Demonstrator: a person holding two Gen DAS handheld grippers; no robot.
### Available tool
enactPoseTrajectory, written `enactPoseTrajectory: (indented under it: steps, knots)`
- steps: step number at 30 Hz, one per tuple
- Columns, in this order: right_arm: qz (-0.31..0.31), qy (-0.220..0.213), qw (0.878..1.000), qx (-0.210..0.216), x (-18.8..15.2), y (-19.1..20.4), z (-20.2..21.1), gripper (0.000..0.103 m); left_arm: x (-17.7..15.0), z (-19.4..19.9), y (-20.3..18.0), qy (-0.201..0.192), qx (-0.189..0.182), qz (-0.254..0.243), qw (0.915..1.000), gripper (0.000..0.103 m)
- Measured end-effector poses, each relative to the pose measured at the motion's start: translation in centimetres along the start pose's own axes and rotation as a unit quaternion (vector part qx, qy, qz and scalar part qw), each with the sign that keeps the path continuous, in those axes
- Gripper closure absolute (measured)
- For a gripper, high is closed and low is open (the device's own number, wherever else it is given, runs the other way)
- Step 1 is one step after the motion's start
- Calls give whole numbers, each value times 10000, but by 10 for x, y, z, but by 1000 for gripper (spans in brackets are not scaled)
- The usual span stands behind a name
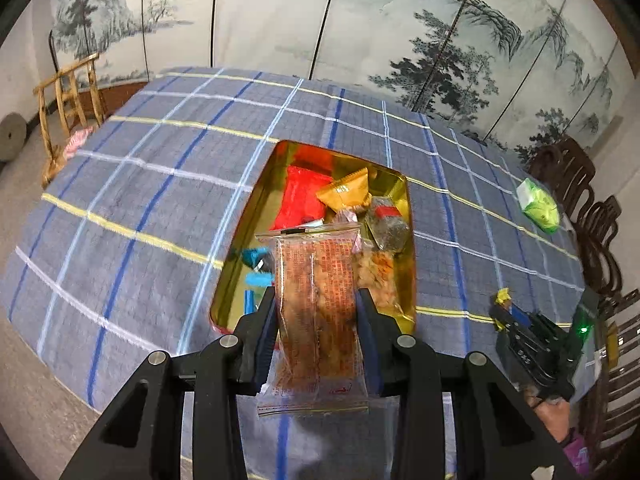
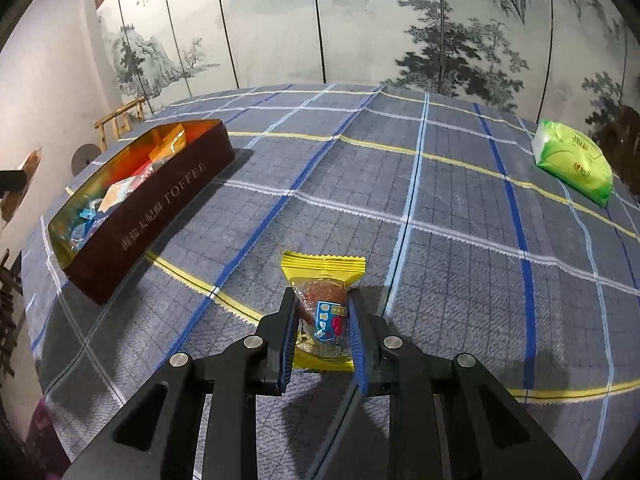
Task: Organize snacks
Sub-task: 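Lower the orange snack bag into the tin and open the left tool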
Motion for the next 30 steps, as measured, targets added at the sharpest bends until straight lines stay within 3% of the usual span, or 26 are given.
enactPoseTrajectory:
  steps: [9, 18, 30]
  knots:
    - [-120, 39, 9999, -34, 1, -3, -3, 78, 29, -33, -13, -162, 42, -550, 9983, 69]
    - [-135, 119, 9998, -43, 1, -4, -7, 78, 63, -84, -19, -265, 461, -1239, 9909, 69]
    - [-133, 144, 9998, -61, 0, -3, -8, 78, 79, -126, -25, -66, 610, -1561, 9858, 69]
Point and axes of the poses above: each gripper's, at about its wrist camera, not at the fingertips, and z roughly against the way its jaws point, y to its left, x to its top, the point moved 3 cm from there along -z, roughly the way its jaws point, and after that the axes turned 5 degrees about x, right-handed, at the moved point
